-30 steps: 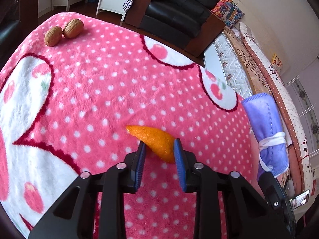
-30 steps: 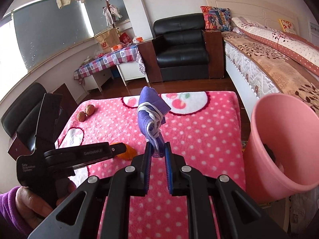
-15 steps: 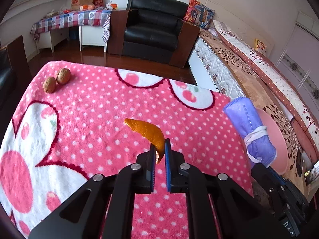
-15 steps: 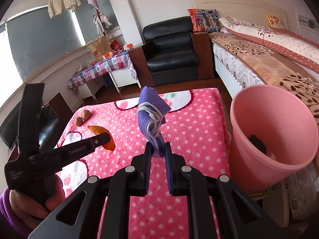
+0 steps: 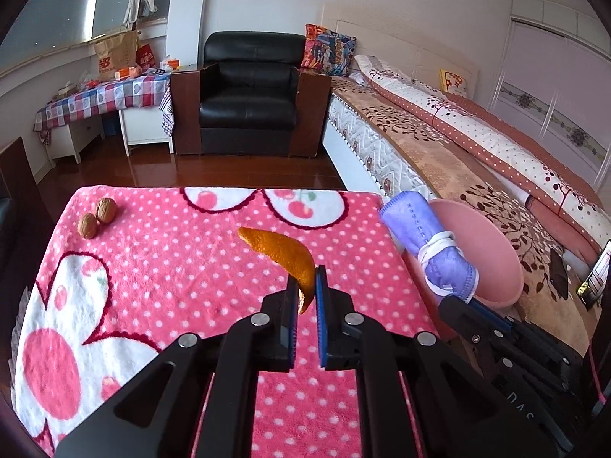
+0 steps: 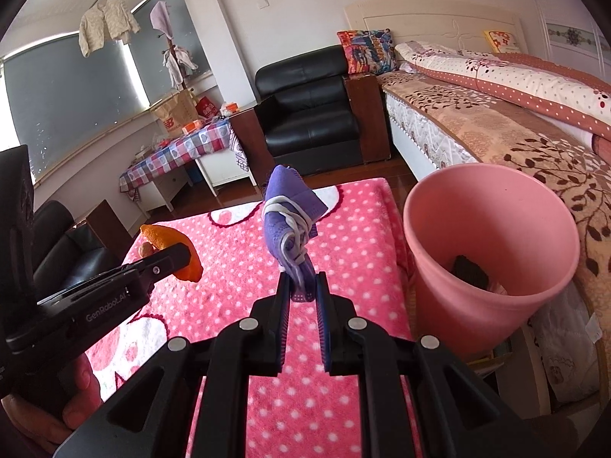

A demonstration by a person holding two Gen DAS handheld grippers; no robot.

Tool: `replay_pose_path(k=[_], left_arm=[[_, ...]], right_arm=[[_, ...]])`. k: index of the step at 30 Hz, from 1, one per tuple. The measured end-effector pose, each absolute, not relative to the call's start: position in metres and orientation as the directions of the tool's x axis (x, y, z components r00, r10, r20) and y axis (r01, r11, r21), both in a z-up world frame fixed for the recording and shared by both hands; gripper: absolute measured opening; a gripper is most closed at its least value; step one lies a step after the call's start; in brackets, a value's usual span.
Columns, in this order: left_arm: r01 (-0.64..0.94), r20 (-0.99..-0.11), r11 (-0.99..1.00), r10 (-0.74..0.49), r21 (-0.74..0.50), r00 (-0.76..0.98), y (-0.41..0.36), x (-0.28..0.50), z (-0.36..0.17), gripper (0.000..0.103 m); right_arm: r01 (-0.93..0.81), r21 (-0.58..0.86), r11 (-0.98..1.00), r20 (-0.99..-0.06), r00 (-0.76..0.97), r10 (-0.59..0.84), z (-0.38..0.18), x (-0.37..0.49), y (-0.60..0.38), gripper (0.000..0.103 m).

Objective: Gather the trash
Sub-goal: 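Carry the purple cloth and orange peel with both tools over the pink bucket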

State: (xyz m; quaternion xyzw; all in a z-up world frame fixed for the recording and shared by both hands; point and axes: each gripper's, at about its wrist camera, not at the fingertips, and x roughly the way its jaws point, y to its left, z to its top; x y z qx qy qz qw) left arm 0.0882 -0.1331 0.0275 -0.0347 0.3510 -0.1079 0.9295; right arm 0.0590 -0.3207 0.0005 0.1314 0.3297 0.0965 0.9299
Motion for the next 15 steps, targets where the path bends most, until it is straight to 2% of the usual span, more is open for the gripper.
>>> replay_pose_path(k=[15], left_arm=[[0.328,-0.620,0.935,-0.339,-0.137,0.707,-0.177,0.087,0.036,0.007]], right_arm=[[0.051,0.323,0.945,-0.576,0.803,0.154,0.008,0.045,-0.368,0.013]])
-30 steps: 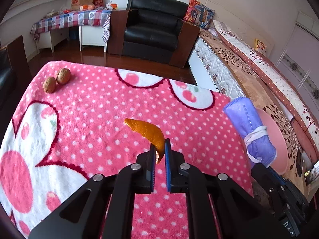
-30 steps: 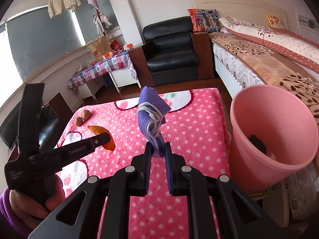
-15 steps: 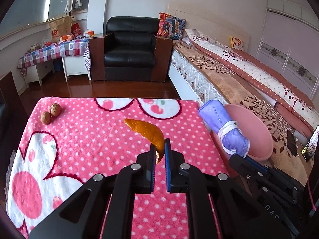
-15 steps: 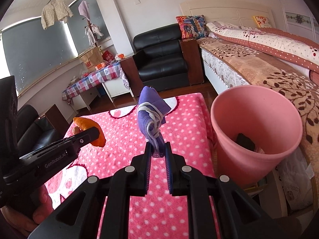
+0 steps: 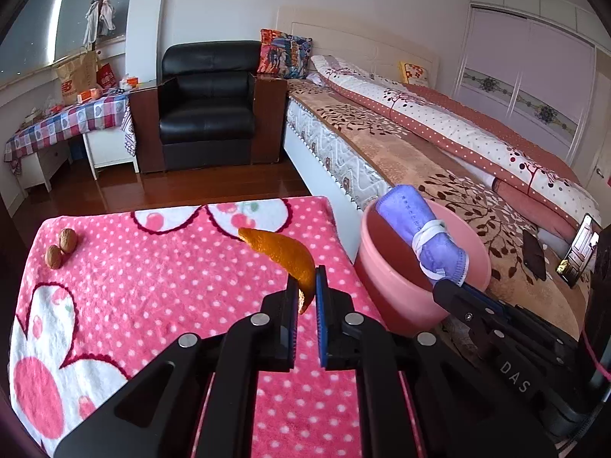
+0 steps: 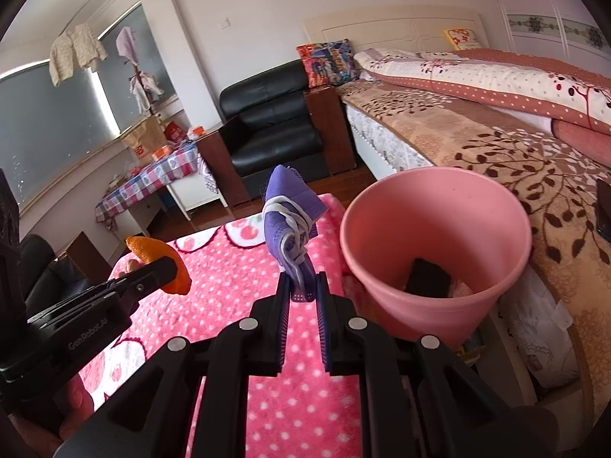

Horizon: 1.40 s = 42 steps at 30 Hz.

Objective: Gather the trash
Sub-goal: 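Carry the purple cloth and orange peel with both tools over the pink bucket, then open both tools to drop the cloth and peel into the bucket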

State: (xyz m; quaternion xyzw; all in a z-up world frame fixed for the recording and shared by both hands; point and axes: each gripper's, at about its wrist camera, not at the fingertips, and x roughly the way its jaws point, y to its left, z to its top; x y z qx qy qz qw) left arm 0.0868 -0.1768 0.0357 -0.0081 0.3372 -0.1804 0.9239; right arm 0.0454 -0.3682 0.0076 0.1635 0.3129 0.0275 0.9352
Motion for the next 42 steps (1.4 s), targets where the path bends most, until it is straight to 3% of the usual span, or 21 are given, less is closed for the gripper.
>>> replay_pose_path(k=[17,42], left_arm=[[0.562,-0.570,0.806,-0.554,-0.186,0.607,-0.257,0.091,0.042,0.008],[0.597,-0.671,0.775,-0.556,-0.205,0.491,-0.310,0.141,-0.004,0.008]], right_arm=[[0.212,0.337,0.917,-0.567,0.824,0.019,0.007,0.047,-0.448,0.013],[0.302,0.330,0.894,-0.642,0.766,-0.022,-0.036,0.081,-0.488,0.014]])
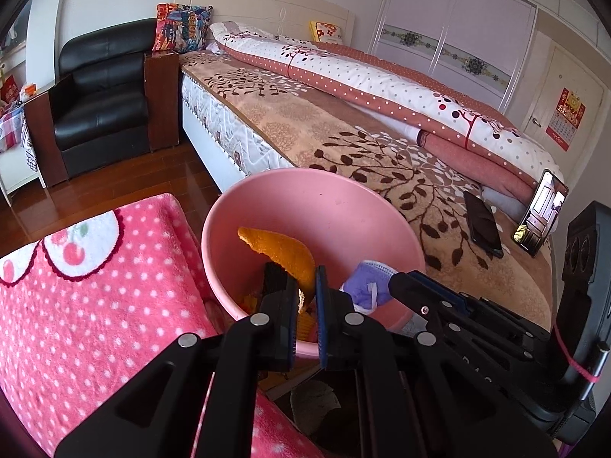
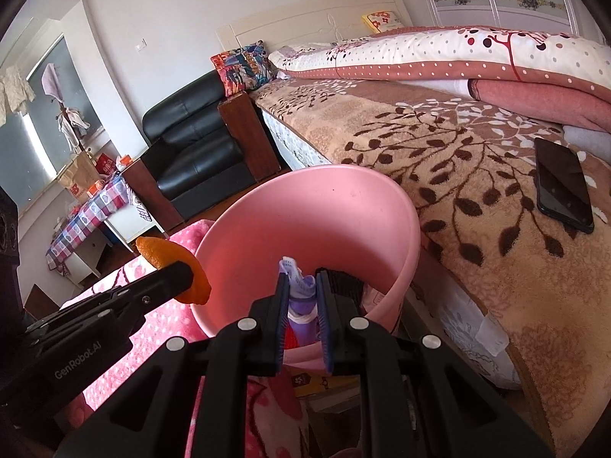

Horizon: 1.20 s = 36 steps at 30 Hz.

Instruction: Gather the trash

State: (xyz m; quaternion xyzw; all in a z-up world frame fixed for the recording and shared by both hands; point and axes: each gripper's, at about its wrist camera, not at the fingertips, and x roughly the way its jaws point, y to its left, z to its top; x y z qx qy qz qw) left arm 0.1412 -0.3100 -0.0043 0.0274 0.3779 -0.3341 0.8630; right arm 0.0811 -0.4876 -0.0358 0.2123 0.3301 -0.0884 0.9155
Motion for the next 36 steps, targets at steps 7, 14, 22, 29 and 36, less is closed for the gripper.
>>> replay_pose_path(k=[7,14,22,29,36], left_arm=[[0.588,-0.688,0.783,-0.540,-0.201,0.484,-0.310,0.148,-0.010,0.040],[0.584,-0.682,0.787,-0.538,-0.197,0.496,-0.306,0.146,-0.004,0.043],[0.560,-0.672,0.807,-0.521,-0.187,0.526,-0.295,0.138,0.006,0.043],[0.532,-0.652,0.834,-0.485,-0.145,0.582,-0.279,0.126,0.016,0.043],[0.520,-0.628,0.843,-0.481,-0.139,0.611,-0.263,0.114,0.025,0.043]], right_arm=[[0.308,0.328,0.893,-0.648,0.761,-0.024,-0.038,0.083,-0.487,0.018],[0.303,0.330,0.894,-0.640,0.768,-0.023,-0.036,0.080,-0.487,0.028],[0.275,0.314,0.909,-0.618,0.786,-0.024,-0.025,0.069,-0.474,0.043],[0.247,0.278,0.928,-0.602,0.798,-0.032,-0.012,0.056,-0.452,0.054],[0.228,0.253,0.940,-0.597,0.801,-0.033,-0.004,0.045,-0.433,0.063]])
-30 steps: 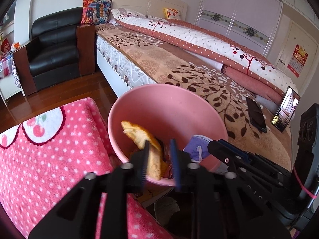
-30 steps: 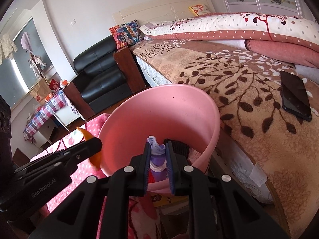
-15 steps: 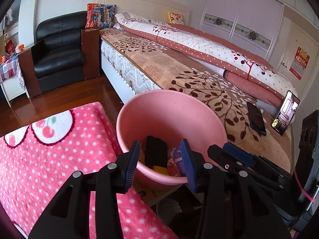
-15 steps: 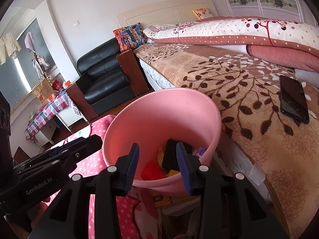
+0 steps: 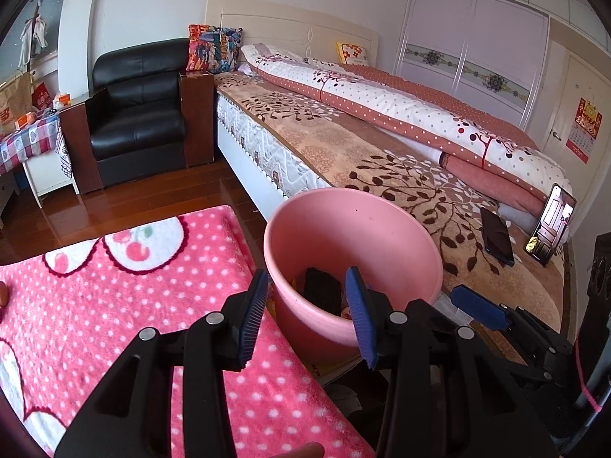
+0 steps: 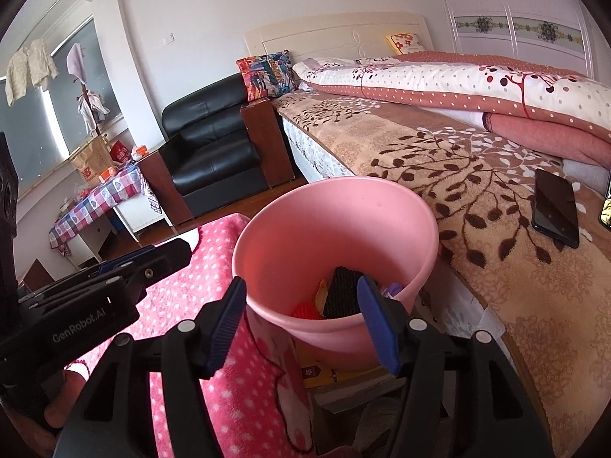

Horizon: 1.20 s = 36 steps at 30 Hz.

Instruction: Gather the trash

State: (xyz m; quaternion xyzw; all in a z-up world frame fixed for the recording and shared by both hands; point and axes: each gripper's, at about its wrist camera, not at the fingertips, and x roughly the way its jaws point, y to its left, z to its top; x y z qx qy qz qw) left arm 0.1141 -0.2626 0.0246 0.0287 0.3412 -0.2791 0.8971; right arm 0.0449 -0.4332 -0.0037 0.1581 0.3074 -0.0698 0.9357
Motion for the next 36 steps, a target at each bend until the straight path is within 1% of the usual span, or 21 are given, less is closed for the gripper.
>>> replay_pose_path(k=[5,9,14,36], left_arm=[[0.495,-0.611,0.861,-0.455,-0.116,0.648,-0.249,0.105,0.031,0.043],[0.451,-0.595,0.888,-0.412,-0.092,0.690,-0.236,0.100,0.035,0.042],[0.414,-0.597,0.906,-0.383,-0.091,0.705,-0.219,0.097,0.034,0.038],[0.392,-0.585,0.912,-0.384,-0.121,0.714,-0.182,0.077,0.029,0.037]], right_arm=[[0.214,0.218,0.952,-0.592,0.805,-0.045,0.001,0.038,-0.418,0.069],[0.215,0.200,0.956,-0.588,0.807,-0.058,0.004,0.033,-0.411,0.071],[0.213,0.200,0.956,-0.580,0.812,-0.059,0.009,0.027,-0.402,0.072],[0.164,0.188,0.968,-0.548,0.836,-0.035,0.024,0.012,-0.367,0.074]])
